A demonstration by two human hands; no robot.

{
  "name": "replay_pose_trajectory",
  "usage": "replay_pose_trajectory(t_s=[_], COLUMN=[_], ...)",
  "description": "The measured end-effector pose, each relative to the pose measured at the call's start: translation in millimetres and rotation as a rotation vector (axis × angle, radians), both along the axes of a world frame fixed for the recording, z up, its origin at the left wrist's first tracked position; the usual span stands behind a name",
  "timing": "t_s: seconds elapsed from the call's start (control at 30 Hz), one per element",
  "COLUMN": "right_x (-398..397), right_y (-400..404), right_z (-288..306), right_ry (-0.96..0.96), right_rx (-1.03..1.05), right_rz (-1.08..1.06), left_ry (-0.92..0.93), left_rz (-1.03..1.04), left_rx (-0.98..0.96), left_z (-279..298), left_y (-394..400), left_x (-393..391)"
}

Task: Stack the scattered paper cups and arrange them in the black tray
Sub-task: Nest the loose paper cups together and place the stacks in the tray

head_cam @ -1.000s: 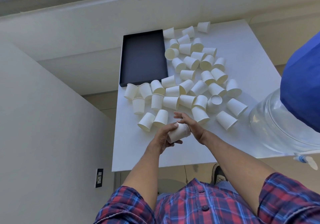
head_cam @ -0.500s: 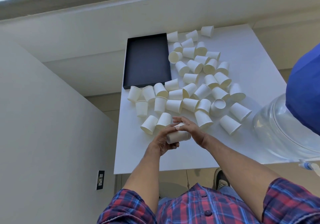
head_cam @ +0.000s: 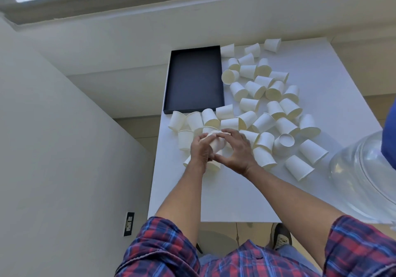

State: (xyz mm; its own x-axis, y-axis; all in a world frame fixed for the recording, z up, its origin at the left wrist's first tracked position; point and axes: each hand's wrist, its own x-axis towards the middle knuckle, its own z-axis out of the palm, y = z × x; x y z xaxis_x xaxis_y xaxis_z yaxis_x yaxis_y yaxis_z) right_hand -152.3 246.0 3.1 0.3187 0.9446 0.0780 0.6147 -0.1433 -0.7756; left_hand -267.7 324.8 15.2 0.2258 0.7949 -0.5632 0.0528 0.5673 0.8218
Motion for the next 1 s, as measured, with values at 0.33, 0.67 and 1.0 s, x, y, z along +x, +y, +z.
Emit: replay_pose_trajectory(t_s=[0.33, 0.67, 1.0], right_x=[0.6, 3.3, -8.6], right_y=[110.8, 215.3, 298.1], right_z=[21.0, 15.6, -15.8], right_ry=[0.194, -0.027, 0.113], right_rx=[0.108, 0.008, -0.139], right_rz=[0.058, 0.029, 0.010], left_ry=[-0.099, -0.105, 0.062], left_rz=[0.065, 0.167, 0.043], left_rx=[0.027, 0.048, 0.163], left_z=[33.4, 18.4, -15.1], left_y=[88.5, 179.8, 255.7], left_x=[10.1, 6.6, -11.7])
